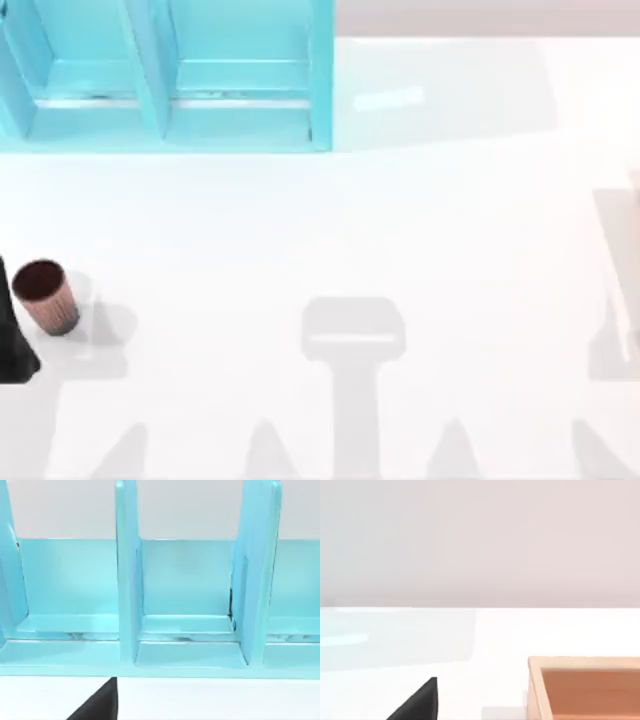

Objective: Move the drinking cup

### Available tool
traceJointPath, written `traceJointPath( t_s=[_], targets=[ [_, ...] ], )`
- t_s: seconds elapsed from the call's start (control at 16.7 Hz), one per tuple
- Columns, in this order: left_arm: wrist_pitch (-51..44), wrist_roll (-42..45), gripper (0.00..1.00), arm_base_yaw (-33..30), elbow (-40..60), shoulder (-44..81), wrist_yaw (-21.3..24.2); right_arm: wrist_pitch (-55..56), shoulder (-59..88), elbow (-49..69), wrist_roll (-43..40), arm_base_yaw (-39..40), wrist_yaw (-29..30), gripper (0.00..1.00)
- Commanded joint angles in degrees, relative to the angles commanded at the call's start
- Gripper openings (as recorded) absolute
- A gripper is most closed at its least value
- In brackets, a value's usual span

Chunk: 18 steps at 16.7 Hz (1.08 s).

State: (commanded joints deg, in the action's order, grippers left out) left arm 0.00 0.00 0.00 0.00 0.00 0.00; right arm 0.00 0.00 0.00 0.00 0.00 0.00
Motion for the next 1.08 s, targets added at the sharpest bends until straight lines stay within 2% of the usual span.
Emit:
traceJointPath(
  t_s=[0.24,0.48,1.08],
  targets=[
    [-1.74,-0.15,1.00,-0.18,1.76,1.82,0.00,0.00,0.00,0.00,0.00,0.00,0.00,1.00],
    [-10.89,-0.92,1.00,-1.12,11.99,12.72,0.01,0.00,0.00,0.00,0.00,0.00,0.00,1.00],
    [-48.40,-4.08,1.00,-4.96,55.89,66.09,0.03,0.00,0.00,0.00,0.00,0.00,0.00,1.00]
  ],
)
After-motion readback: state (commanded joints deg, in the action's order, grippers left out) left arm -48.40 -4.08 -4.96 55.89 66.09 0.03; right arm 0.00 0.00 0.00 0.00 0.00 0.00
